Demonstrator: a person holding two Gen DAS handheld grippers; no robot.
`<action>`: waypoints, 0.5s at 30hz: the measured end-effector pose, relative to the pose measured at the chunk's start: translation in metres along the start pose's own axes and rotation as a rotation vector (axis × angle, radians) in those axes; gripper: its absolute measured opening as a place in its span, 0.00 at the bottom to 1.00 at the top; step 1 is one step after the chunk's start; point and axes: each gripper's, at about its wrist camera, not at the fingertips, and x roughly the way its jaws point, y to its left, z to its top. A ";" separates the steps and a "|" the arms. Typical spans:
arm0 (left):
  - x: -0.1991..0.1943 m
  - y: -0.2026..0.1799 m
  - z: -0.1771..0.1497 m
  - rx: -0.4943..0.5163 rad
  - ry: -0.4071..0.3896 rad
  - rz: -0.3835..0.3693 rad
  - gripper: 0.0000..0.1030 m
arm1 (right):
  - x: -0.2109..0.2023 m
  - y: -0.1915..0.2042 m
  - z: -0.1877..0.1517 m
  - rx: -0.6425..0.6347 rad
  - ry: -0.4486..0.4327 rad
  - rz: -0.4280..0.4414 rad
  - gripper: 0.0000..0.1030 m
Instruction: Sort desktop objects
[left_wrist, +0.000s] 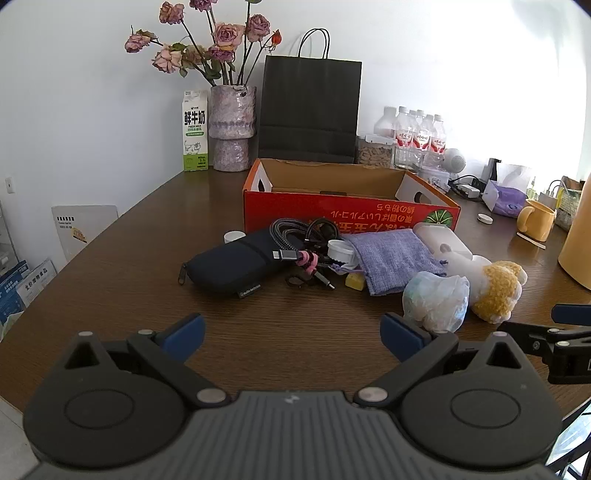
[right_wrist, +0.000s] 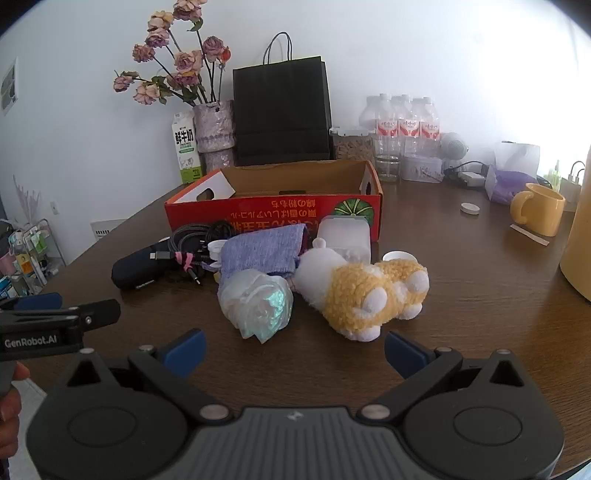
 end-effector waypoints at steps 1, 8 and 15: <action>0.000 0.000 0.000 0.000 0.000 -0.002 1.00 | 0.000 0.000 0.000 0.000 0.000 0.001 1.00; -0.001 0.000 0.000 -0.001 -0.002 0.001 1.00 | -0.002 -0.001 0.000 0.000 -0.002 0.003 1.00; -0.001 0.000 0.001 0.000 -0.003 0.001 1.00 | -0.001 -0.001 0.000 0.000 -0.002 0.002 1.00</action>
